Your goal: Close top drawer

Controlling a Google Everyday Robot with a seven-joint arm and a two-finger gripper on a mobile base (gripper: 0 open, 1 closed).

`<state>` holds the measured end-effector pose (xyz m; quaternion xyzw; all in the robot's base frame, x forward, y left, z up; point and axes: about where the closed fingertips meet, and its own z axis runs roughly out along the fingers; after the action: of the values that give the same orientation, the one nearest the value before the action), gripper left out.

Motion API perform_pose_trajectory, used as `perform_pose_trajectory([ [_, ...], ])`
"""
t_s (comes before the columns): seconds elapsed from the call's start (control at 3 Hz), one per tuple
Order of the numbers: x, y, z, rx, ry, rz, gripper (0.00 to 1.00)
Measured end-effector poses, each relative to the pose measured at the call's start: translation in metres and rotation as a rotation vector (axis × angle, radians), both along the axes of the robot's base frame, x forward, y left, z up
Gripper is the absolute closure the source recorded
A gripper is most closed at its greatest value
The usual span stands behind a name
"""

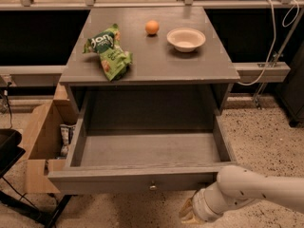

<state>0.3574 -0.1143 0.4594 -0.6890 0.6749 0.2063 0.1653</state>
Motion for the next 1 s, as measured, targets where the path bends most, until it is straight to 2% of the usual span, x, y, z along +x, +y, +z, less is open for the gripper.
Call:
perform_pose_trajectory([
  [0.33, 0.013, -0.004, 0.000, -0.002, -0.009, -0.003, 1.00],
  [1.0, 0.043, 0.002, 0.003, 0.001, -0.034, 0.014, 1.00],
])
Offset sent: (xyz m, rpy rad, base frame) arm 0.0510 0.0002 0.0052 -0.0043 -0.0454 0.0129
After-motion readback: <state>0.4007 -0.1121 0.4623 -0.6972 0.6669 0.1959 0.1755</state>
